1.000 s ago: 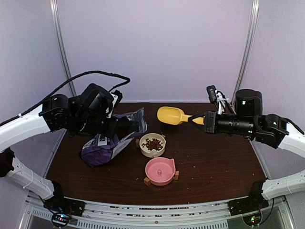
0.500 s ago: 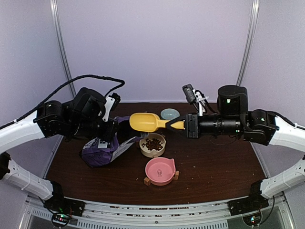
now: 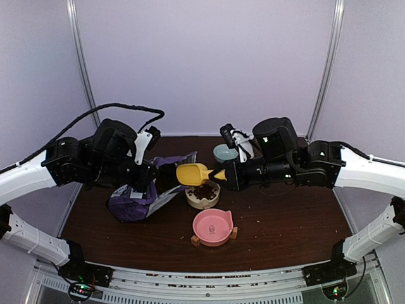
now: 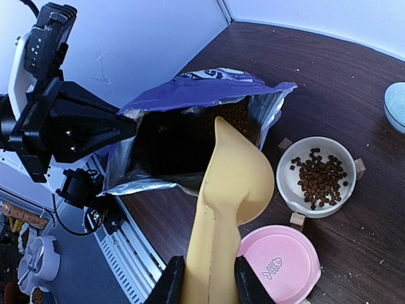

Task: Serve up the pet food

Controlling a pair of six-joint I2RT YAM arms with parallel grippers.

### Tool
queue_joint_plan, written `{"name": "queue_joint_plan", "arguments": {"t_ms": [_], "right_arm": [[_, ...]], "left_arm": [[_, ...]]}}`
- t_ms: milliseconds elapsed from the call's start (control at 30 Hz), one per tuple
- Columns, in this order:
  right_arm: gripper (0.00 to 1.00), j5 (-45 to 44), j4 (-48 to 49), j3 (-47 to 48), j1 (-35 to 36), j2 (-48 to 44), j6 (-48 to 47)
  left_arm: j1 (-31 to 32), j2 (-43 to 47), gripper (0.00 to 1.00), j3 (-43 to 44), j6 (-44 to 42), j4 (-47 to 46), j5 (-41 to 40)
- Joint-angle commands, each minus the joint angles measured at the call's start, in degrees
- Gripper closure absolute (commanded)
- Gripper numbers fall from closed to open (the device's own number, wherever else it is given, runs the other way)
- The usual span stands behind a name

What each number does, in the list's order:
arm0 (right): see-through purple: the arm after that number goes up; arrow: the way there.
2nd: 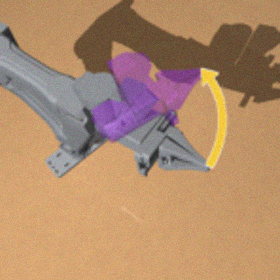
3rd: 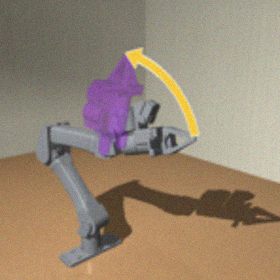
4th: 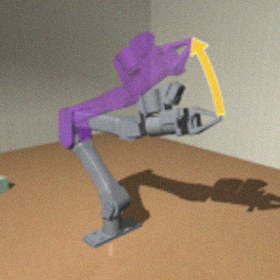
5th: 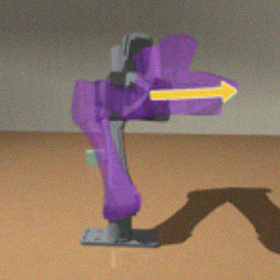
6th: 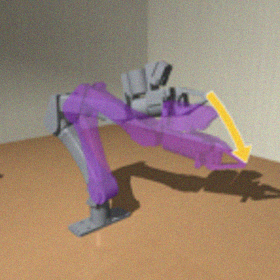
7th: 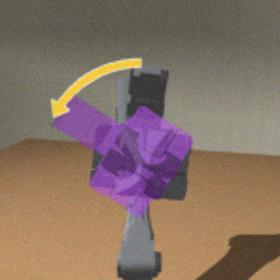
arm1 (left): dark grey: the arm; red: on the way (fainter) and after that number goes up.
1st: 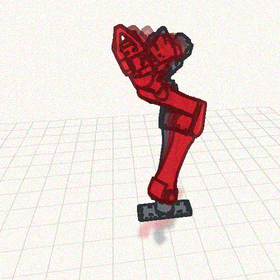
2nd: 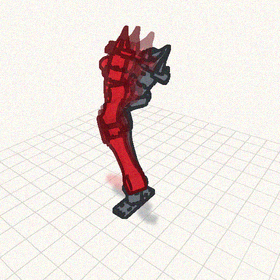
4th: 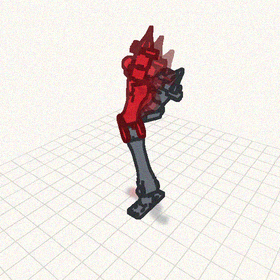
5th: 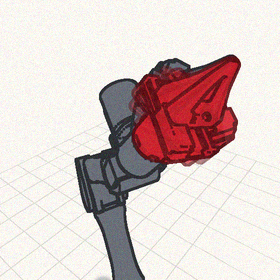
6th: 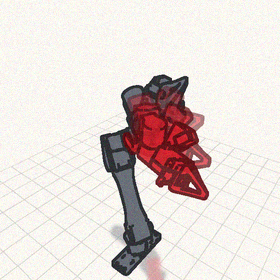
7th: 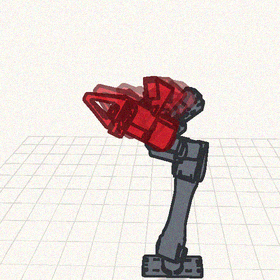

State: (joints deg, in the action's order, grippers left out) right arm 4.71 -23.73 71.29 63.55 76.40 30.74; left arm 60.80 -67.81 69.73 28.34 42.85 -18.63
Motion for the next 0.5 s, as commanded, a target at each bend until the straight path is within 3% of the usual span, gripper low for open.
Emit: {"name": "queue_joint_plan", "arguments": {"t_ms": [0,233,467], "right_arm": [[0.87,-2.41,-1.35,5.45,0.77,2.28,-2.83],[0.87,-7.3,-1.73,8.06,0.88,10.67,-4.7],[0.87,-11.54,7.75,9.21,1.12,21.5,-5.21]], "left_arm": [[-0.06,1.85,1.0,0.1,-2.33,-6.4,2.11],[-0.06,2.5,1.0,-2.46,-3.33,-11.4,7.65],[-0.06,2.55,1.0,-3.38,-2.15,-13.23,10.67]]}}
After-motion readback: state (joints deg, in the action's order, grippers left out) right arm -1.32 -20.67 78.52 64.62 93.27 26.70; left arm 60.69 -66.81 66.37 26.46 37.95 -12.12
